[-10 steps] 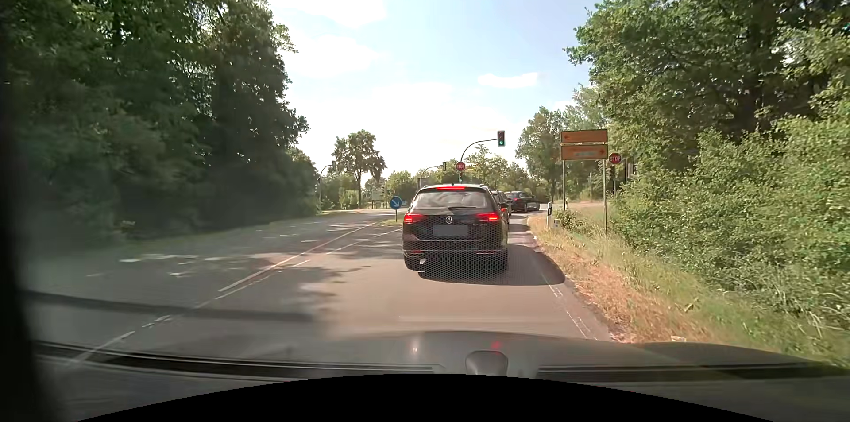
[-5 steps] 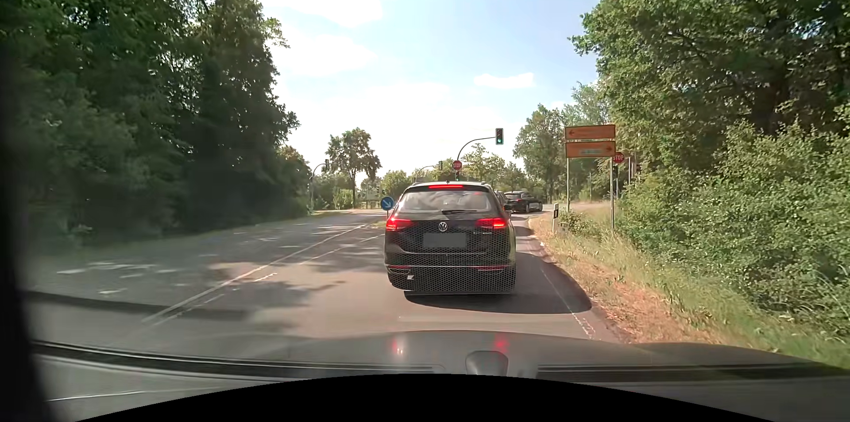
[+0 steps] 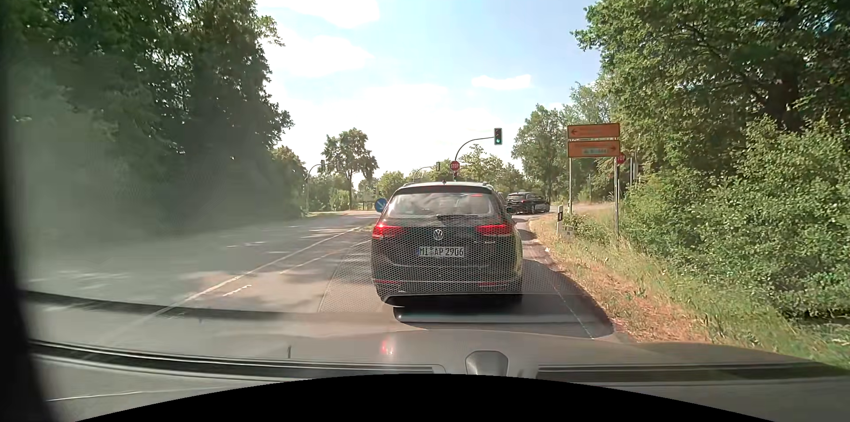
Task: Follow the waypoints while adhering to traffic rules and regulations
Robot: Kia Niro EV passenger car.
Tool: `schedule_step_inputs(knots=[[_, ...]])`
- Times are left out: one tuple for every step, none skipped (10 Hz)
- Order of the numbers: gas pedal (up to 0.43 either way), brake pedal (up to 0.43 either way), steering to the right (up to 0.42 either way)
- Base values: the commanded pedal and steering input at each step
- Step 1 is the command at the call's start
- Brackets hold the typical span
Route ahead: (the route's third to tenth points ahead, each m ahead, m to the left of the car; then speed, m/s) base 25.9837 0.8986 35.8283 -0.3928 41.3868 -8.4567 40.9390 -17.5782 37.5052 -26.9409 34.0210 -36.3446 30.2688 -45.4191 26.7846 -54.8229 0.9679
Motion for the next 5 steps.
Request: schedule_step_inputs(knots=[[0.000,0.006,0.035],[0.000,0.006,0.035],[0.000,0.006,0.035],[0.000,0.006,0.034],[0.008,0.006,0.034]])
